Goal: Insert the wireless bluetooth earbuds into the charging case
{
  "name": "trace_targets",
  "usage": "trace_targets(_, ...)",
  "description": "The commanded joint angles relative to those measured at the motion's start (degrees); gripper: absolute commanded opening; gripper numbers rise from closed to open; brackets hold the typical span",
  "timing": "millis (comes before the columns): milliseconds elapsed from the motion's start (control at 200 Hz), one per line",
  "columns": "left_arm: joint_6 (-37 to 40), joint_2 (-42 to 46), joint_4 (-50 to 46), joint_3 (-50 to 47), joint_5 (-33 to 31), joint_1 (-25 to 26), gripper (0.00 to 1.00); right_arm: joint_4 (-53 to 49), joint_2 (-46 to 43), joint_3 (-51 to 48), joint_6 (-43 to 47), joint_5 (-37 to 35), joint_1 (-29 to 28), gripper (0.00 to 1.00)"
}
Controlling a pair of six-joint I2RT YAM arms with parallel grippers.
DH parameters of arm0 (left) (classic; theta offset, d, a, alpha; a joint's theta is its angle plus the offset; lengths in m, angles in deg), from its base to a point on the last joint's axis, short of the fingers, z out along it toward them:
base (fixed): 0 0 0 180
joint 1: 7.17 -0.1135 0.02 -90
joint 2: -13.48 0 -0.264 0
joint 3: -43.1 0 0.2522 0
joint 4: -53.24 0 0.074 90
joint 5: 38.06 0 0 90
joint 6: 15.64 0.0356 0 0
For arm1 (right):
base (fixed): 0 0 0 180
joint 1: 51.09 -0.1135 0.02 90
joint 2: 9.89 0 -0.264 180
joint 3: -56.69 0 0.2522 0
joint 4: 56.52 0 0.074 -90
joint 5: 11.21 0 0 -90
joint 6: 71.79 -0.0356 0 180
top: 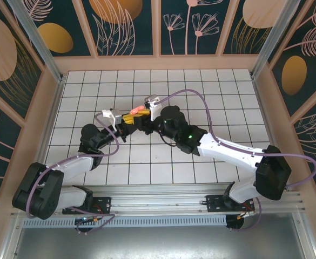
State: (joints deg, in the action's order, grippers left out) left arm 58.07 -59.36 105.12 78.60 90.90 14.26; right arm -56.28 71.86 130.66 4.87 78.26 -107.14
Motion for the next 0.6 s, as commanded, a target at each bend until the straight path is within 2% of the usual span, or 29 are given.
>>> trace_targets(0,1.62,2.69,4.54,0.98,1.95,0.10,0.14,-4.27,-0.70,1.19,1.03,-2.45,0.07,0.37)
trace_targets(285,2.67,3.29,2.98,1.36,2.84,0.10,0.14,-2.75,-3.63,2.32,0.95,-0.61,0.43,0.47)
trace_targets(591,4.29,3.68,0.92,1.68,4.96,0.10,0.14,2.57,-7.07,1.55,-4.60,16.27,5.54,0.53)
